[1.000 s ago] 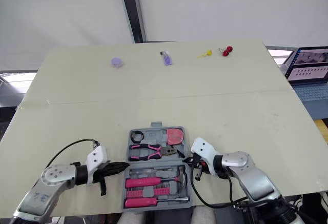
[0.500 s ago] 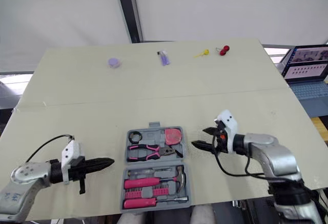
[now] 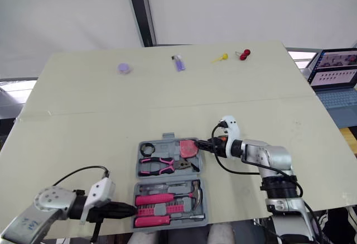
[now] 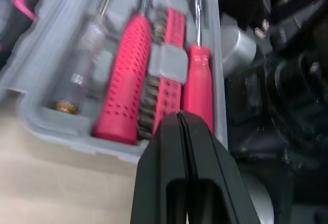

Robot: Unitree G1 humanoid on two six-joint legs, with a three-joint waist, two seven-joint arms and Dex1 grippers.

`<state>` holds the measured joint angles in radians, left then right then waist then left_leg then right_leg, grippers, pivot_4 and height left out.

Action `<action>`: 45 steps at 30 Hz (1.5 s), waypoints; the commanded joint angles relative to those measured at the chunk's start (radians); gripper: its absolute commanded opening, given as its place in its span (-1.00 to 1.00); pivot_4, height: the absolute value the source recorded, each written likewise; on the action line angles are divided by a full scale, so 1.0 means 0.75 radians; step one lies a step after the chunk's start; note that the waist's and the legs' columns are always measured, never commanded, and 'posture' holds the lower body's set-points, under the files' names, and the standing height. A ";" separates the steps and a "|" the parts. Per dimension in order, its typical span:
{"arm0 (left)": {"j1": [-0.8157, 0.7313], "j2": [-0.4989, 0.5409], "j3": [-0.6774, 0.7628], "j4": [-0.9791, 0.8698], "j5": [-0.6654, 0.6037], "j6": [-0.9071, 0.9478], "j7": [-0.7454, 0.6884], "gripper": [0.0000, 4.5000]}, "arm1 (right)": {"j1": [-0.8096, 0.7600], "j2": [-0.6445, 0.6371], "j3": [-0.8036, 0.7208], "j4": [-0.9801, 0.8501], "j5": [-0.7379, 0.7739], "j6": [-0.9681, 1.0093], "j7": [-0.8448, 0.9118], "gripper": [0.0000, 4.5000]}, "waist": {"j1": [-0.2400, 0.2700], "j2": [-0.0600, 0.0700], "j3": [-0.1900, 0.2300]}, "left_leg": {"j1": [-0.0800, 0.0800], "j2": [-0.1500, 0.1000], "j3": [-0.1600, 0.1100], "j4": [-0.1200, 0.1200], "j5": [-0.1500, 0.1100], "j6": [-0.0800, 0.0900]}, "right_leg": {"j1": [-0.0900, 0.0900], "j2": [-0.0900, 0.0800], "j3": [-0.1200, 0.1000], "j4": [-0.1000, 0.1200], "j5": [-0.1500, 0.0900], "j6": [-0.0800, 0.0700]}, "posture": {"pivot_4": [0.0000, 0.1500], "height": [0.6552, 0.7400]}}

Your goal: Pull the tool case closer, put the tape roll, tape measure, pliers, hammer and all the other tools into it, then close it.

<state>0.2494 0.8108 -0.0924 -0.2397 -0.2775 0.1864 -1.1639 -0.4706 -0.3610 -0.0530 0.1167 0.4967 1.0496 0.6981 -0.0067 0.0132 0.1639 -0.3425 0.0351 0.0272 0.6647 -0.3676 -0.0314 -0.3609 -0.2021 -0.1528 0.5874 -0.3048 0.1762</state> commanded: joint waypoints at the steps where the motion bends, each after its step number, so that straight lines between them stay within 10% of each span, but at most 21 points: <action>1: -0.002 -0.012 -0.041 0.094 0.085 -0.144 0.006 -1.00 | 0.036 0.049 0.009 -0.055 0.066 0.088 -0.018 0.98 | 0.001 0.000 0.000 | 0.000 0.000 0.000 0.000 0.000 0.000 | 0.000 0.000 0.000 0.000 0.000 0.000 | 1.00 1.00; 45: 0.140 -0.227 0.131 0.219 -0.118 -0.215 0.149 -1.00 | 0.097 -0.037 -0.023 -0.226 0.353 -0.008 0.313 0.98 | 0.003 0.009 -0.004 | 0.008 0.000 0.008 -0.003 -0.001 0.001 | -0.001 -0.001 0.008 0.002 0.000 0.000 | 1.00 1.00</action>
<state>0.3338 0.6417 -0.0125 -0.0847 -0.3718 0.0087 -1.0816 -0.3967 -0.3861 -0.0787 -0.0008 0.7155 1.0339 0.8979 -0.0046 0.0198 0.1610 -0.3369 0.0353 0.0333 0.6627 -0.3680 -0.0309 -0.3614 -0.2025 -0.1471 0.5887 -0.3048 0.1762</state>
